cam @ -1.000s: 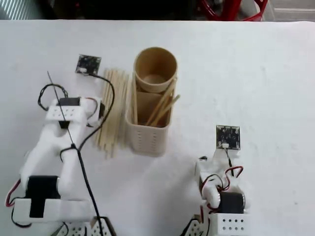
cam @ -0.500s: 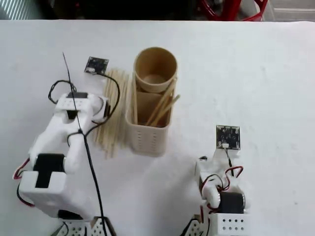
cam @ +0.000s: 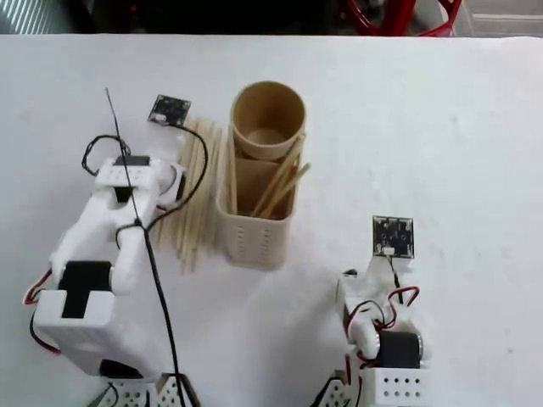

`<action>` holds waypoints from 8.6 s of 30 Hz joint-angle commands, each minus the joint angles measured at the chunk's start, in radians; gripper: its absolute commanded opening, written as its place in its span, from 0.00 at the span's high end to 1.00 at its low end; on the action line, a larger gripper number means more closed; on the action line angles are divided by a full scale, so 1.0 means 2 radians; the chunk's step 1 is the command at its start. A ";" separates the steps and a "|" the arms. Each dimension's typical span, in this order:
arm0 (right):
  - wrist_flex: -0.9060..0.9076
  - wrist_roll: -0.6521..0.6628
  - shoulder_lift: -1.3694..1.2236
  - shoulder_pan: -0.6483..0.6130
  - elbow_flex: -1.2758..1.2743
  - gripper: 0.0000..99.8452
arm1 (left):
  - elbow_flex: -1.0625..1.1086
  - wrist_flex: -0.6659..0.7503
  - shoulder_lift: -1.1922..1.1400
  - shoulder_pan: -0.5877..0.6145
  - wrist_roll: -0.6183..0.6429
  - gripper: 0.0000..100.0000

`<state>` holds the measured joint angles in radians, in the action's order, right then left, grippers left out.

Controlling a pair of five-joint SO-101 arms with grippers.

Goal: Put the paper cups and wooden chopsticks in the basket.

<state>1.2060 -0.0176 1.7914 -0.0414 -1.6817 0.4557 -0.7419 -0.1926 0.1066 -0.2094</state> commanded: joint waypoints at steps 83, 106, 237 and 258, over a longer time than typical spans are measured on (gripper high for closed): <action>0.003 0.004 0.004 -0.002 -0.005 0.84 | -0.008 0.041 0.367 -0.081 0.065 0.98; 0.003 0.004 0.003 0.000 -0.005 0.84 | -0.028 0.063 0.461 -0.215 0.090 0.98; 0.003 0.004 0.004 -0.002 -0.005 0.84 | -0.238 -0.219 -0.142 0.034 0.007 0.98; 0.003 0.004 0.005 -0.001 -0.005 0.84 | -0.125 -0.173 0.486 -0.181 -0.006 0.98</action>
<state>1.2060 -0.0176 1.7914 -0.0414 -1.6817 0.2148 -1.1515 0.6851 -0.1665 -0.1711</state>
